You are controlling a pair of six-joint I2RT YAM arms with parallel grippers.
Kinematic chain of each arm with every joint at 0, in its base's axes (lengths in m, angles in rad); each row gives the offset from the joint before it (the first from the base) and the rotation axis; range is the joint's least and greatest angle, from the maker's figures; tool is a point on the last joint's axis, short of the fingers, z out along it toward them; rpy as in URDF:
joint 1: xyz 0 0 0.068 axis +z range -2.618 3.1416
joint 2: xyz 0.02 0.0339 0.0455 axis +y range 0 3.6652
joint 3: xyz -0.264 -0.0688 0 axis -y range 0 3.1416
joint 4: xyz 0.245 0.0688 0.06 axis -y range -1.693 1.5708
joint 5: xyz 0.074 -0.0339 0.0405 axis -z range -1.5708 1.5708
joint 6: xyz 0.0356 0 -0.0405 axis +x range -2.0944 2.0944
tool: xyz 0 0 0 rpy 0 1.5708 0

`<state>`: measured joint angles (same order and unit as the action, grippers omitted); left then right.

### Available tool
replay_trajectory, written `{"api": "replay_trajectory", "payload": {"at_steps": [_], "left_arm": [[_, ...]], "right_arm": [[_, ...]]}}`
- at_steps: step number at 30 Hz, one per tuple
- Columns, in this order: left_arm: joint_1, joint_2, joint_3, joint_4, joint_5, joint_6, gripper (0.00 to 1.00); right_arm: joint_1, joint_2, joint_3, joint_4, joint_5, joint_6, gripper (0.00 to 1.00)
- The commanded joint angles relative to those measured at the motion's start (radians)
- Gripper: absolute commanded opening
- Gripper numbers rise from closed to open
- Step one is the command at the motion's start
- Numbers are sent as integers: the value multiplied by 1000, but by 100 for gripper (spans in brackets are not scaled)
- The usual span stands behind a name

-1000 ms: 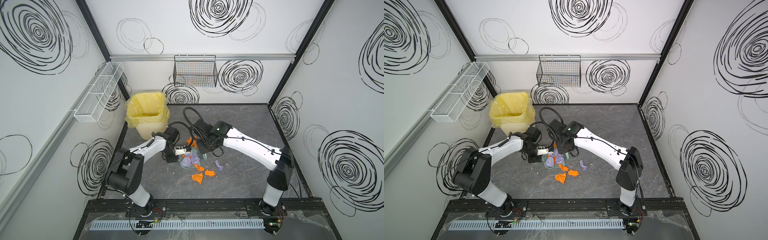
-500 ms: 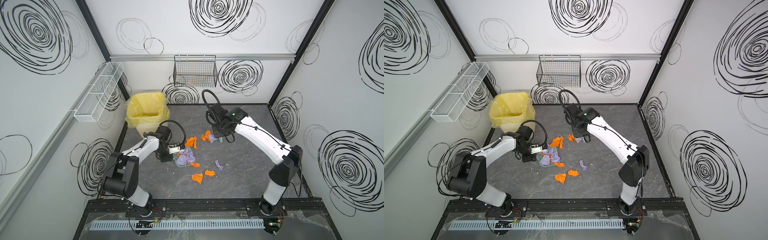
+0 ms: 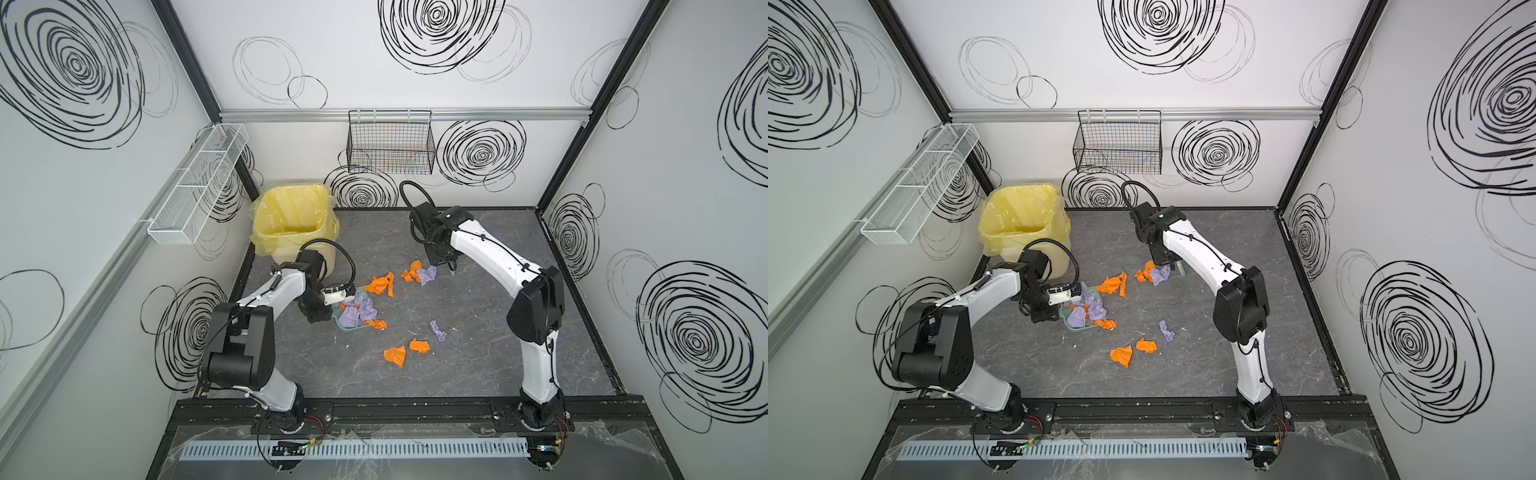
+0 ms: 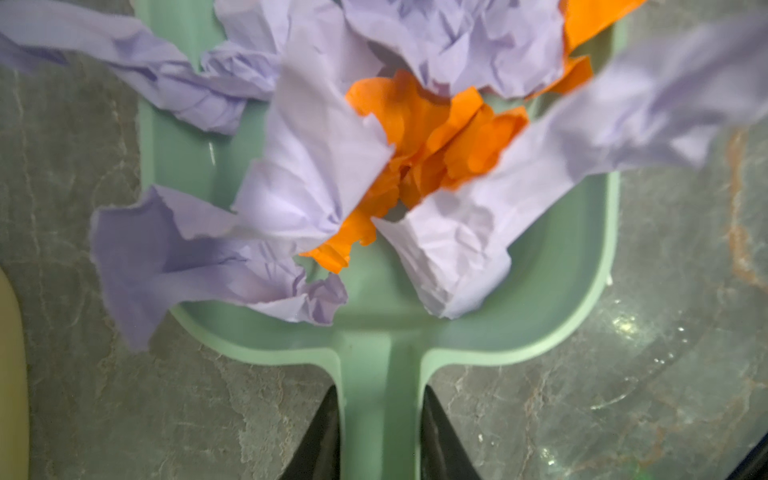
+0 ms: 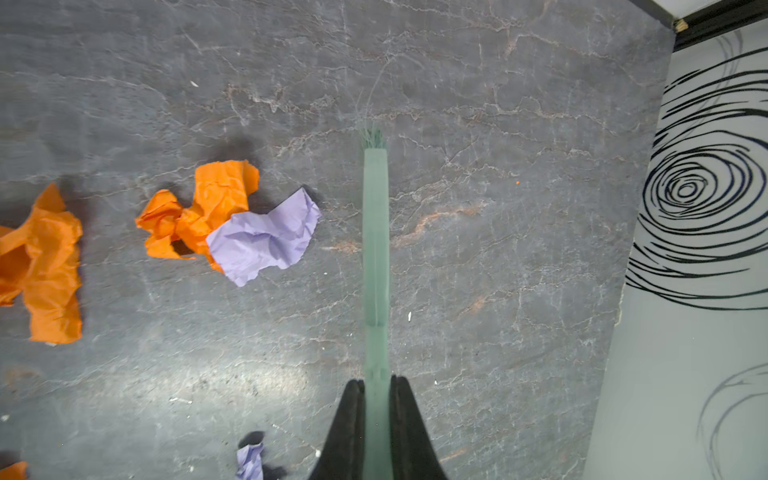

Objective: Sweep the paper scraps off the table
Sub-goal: 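Lift the brush with the right gripper back to the far scraps, then sweep more scraps with the right gripper's brush into the dustpan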

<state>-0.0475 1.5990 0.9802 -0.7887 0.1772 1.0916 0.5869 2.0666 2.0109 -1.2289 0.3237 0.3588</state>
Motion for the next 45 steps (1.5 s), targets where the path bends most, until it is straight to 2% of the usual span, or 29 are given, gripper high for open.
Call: {"api": "replay_trajectory", "payload": {"at_steps": [1, 13, 22, 33, 45], "left_arm": [[26, 36, 47, -23, -10, 43, 0], [-13, 127, 137, -20, -18, 21, 0], [-106, 150, 140, 10, -5, -40, 0], [-185, 158, 151, 26, 9, -103, 0], [-243, 161, 132, 58, 53, -159, 0]], "right_arm": [[-19, 44, 78, -24, 14, -35, 0], [39, 159, 146, -27, -65, -60, 0], [158, 173, 173, -29, -152, -44, 0], [291, 105, 104, -30, -197, 45, 0], [331, -14, 60, -27, -229, 136, 0]]}}
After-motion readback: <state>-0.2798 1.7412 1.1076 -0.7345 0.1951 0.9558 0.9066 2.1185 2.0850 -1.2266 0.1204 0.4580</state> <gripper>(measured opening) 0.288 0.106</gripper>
